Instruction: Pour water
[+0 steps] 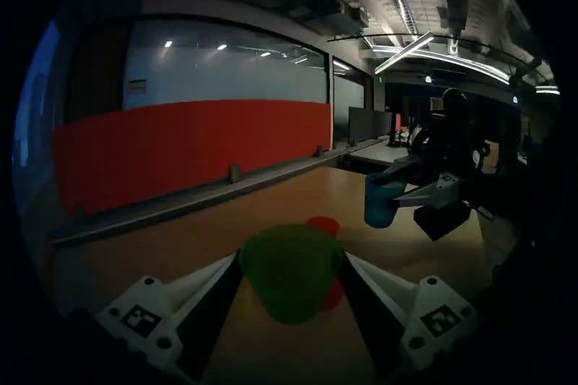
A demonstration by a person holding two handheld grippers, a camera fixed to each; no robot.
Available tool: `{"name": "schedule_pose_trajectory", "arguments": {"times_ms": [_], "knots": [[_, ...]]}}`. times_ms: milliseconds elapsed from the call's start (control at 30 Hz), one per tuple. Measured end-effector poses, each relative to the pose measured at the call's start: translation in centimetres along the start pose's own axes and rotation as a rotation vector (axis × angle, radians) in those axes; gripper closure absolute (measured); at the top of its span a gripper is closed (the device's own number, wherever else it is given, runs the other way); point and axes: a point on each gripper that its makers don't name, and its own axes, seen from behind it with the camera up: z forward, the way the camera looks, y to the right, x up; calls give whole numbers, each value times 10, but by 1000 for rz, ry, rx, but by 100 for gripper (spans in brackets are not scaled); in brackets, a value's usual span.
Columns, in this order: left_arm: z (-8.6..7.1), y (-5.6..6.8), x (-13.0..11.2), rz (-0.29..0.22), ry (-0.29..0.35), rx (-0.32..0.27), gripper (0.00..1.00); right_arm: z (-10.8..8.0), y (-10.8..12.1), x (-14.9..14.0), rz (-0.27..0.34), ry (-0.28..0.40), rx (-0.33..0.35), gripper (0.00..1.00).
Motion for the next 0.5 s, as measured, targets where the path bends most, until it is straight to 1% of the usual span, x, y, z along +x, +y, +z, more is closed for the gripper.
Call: {"name": "schedule_pose_trajectory", "arguments": {"times_ms": [300,500], "knots": [[-3,2,14,23,44,5,11,-1,0,9,-11,13,3,8],[-4,6,18,45,64,-2,11,0,0,13,-17,18,4,9]]}}
